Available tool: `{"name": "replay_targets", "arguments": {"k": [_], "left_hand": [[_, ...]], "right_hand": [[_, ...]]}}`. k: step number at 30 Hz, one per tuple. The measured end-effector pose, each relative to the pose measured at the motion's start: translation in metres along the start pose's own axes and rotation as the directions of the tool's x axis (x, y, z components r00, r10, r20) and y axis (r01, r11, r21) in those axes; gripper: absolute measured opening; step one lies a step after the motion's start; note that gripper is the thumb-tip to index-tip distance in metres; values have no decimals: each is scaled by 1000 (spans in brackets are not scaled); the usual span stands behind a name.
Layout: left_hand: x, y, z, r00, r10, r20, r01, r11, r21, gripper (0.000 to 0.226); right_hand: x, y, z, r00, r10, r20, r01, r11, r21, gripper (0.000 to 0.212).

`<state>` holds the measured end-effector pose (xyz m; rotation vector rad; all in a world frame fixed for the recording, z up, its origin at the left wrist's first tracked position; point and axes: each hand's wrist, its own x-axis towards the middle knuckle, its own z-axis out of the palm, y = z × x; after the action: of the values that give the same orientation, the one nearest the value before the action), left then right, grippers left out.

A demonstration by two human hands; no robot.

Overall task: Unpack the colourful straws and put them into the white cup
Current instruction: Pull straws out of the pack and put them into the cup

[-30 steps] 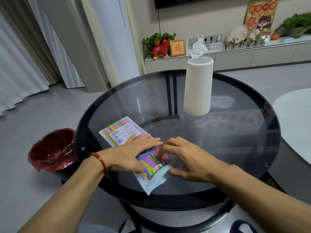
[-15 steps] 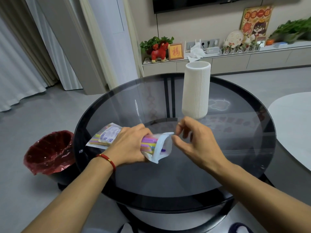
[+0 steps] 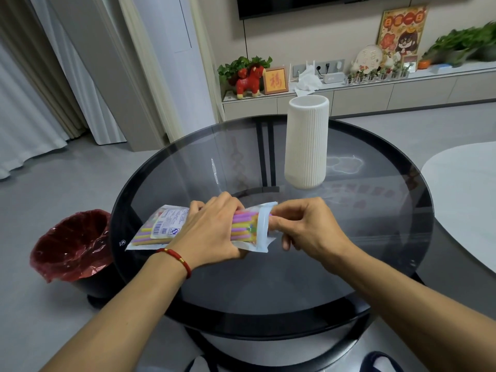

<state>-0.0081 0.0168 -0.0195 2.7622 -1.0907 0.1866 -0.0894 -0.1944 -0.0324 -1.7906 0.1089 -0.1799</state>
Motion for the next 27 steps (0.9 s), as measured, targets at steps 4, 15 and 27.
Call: {"name": "replay_targets", "arguments": {"k": [4, 15, 27], "left_hand": [[-1, -12, 0, 995, -90, 41, 89, 995, 39, 59], [-7, -10, -1, 989, -92, 115, 83, 993, 79, 88], [-6, 1, -2, 971, -170, 170, 189, 977, -101, 105]], "right_hand": [[0, 9, -20, 997, 75, -4, -73, 982, 177, 6], [4, 15, -8, 996, 72, -48, -58, 966, 252, 7], [8, 21, -66, 985, 159, -68, -84, 783, 616, 11]]}}
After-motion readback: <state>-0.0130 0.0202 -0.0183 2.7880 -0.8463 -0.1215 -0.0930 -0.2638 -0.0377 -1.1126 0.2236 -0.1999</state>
